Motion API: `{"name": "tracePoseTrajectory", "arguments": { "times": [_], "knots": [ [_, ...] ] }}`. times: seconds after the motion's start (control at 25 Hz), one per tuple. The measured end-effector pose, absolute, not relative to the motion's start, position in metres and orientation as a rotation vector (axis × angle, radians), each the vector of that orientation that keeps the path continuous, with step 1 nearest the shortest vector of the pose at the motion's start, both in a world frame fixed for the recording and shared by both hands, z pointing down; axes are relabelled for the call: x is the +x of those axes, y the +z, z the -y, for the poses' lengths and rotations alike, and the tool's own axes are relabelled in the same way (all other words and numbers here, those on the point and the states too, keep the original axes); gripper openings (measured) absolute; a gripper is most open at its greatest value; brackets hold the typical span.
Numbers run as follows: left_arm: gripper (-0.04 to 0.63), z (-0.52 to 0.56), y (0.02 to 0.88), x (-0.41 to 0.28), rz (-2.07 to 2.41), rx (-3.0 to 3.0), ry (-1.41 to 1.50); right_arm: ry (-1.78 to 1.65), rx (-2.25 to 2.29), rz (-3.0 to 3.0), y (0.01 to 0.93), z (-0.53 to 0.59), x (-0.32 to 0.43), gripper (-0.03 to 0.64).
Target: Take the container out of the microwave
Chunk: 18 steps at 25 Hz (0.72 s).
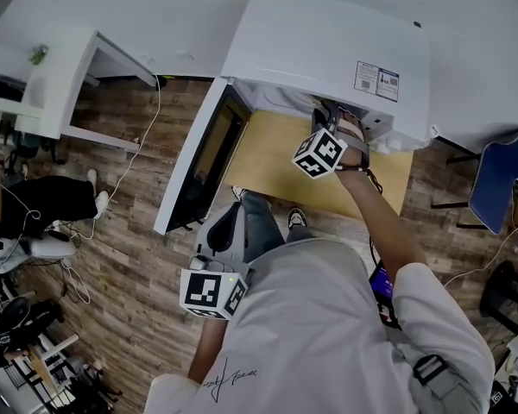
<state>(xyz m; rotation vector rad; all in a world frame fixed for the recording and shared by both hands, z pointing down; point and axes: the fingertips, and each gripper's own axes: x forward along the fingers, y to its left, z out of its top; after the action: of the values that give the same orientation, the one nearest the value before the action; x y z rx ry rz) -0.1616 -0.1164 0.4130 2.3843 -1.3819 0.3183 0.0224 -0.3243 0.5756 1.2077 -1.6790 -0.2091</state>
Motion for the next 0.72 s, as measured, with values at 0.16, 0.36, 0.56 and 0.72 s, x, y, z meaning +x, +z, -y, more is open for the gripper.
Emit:
{"name": "tracePoseTrajectory", "arguments": {
  "times": [0.16,0.36,0.56,0.72],
  "knots": [
    [0.000,0.117,0.415,-0.166,1.396,2.366,0.321,-0.244,1.195,1.645,0.580,0.330,0.021,0.120],
    [0.000,0.119,0.417,-0.173,1.415,2.345,0.315,-0.308,1.180,1.576,0.585,0.336,0.022,0.120],
    [0.000,0.120,0.416,-0.173,1.421,2.368,0.353,-0.343,1.172,1.536,0.589,0.338,0.020,0.120],
    [0.000,0.122,0.417,-0.176,1.419,2.362,0.354,-0.393,1.178,1.489,0.588,0.339,0.020,0.115]
  ]
}}
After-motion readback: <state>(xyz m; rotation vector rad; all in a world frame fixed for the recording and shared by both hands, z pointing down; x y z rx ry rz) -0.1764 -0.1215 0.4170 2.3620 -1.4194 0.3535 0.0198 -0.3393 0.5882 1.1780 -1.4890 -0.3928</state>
